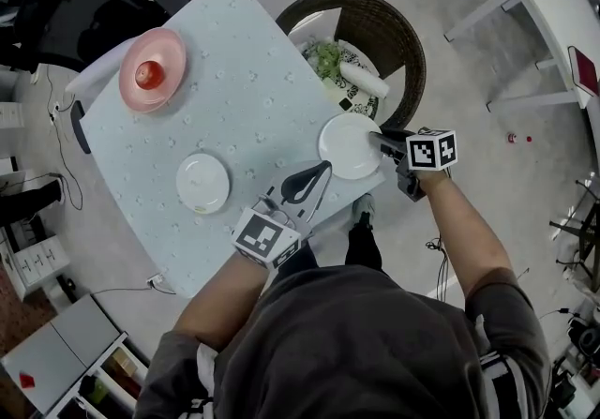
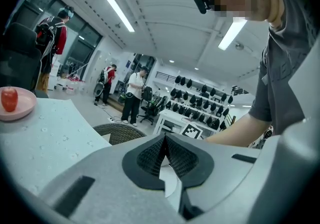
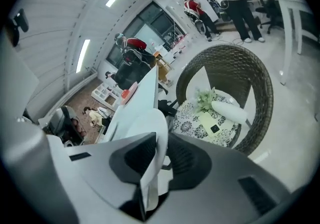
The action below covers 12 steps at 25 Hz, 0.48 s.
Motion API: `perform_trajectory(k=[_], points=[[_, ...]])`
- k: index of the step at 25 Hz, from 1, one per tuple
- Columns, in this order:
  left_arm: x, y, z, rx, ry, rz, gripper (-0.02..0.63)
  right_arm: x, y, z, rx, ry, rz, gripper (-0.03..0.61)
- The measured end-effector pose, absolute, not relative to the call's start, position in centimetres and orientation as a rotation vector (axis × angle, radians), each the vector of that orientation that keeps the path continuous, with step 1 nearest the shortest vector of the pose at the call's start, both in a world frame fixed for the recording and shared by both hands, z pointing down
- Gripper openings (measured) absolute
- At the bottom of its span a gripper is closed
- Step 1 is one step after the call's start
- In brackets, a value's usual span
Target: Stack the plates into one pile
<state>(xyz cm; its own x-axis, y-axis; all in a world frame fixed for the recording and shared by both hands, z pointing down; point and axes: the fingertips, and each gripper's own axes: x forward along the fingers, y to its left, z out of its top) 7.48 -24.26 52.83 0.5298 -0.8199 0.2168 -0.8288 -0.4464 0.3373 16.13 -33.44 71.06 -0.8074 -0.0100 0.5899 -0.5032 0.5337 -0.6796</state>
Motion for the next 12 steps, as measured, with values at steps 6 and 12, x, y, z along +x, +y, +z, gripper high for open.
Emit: perform_trajectory(k=[6,12], points=[[5.9,-23.5,52.4,2.355,-1.387,0.011,0.005,15.0,-32.9,67.3,0.304,-2.294,1.320,0.015],[3.3,-21.7,50.4,2.349,-1.469,-0.038,0.005,12.0,-32.6,61.3,0.214,-2.395,1.264,0.005]])
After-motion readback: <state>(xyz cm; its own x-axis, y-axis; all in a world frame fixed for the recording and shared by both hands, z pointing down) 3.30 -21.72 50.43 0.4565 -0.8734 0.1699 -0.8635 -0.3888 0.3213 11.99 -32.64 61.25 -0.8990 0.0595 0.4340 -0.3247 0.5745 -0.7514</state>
